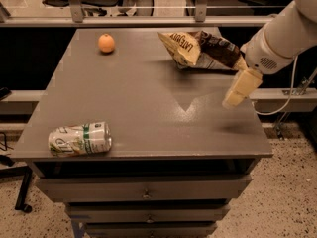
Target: Pick brown chip bag
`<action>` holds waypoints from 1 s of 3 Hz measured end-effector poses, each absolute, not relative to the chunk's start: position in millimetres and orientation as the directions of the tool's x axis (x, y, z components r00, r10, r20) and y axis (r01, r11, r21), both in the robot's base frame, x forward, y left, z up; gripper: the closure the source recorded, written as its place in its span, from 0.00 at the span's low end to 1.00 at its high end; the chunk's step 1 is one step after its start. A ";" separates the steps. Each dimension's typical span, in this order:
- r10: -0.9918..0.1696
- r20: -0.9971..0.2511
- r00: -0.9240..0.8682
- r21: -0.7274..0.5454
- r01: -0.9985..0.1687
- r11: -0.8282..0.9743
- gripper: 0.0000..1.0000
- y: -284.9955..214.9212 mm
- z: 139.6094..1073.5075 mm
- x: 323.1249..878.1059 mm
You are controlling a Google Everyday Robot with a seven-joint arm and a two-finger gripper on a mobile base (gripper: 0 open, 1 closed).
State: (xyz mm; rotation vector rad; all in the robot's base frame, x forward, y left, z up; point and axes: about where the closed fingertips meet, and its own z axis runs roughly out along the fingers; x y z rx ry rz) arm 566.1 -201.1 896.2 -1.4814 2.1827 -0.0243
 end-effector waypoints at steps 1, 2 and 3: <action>-0.866 -0.414 -0.280 -0.396 -0.801 0.449 0.00 -206.4 900.2 615.0; -0.844 -0.464 -0.270 -0.449 -0.750 0.487 0.00 -214.4 902.9 653.4; -0.803 -0.544 -0.245 -0.441 -0.731 0.521 0.00 -212.6 902.2 687.1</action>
Offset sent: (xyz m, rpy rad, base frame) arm 0.1363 -0.0240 0.0127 0.0766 -0.3159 -0.1343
